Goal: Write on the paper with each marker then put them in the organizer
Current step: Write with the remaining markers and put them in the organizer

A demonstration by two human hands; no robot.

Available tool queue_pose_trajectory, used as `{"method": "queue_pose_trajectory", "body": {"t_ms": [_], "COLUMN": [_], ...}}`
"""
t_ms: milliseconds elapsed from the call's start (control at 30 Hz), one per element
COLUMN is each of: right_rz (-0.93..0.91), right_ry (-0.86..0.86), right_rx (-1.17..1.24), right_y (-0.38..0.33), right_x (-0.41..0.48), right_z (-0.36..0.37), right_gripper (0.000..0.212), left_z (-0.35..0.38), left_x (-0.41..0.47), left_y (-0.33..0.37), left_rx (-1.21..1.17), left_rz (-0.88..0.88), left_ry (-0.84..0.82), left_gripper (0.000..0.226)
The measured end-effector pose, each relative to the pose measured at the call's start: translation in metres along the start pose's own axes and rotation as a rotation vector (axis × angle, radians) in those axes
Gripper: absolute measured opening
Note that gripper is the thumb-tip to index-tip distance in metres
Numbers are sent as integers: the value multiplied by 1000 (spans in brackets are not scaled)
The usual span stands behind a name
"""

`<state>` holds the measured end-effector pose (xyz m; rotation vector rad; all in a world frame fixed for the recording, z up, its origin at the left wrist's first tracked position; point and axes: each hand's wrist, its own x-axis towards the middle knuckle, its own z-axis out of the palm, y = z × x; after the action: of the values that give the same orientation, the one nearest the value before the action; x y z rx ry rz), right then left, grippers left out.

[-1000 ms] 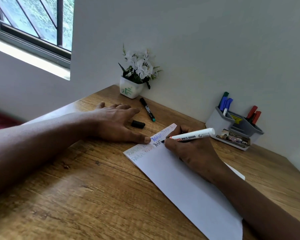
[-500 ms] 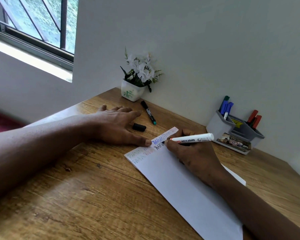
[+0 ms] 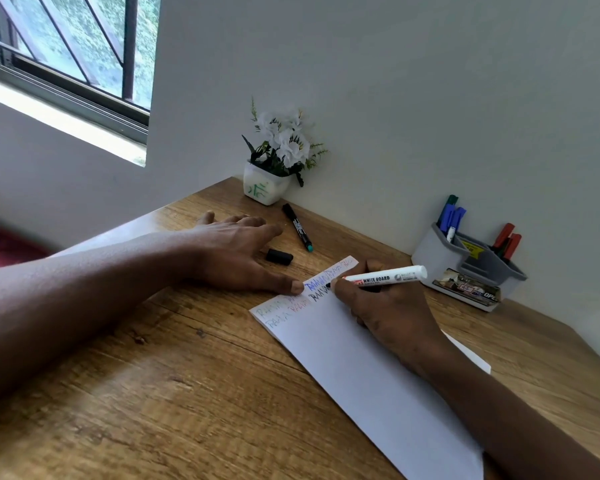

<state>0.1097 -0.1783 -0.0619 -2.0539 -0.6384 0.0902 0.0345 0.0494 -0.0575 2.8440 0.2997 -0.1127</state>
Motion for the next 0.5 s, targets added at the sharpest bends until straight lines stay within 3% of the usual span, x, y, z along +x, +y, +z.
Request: {"method": "queue_pose_trajectory", "body": {"t_ms": [367, 500], "right_rz": [-40, -16], "right_ry": [69, 95], "right_rx": [-42, -22], "right_y": [-2, 1], "right_x": [0, 0], "right_z": [2, 4], "right_gripper": [20, 16], "left_z": [-3, -1], "left_x": [-1, 2], "left_y": [2, -2], "left_rx": [14, 11], "left_rz": [3, 13], "left_ry": [-26, -26], "left_gripper": [119, 128]}}
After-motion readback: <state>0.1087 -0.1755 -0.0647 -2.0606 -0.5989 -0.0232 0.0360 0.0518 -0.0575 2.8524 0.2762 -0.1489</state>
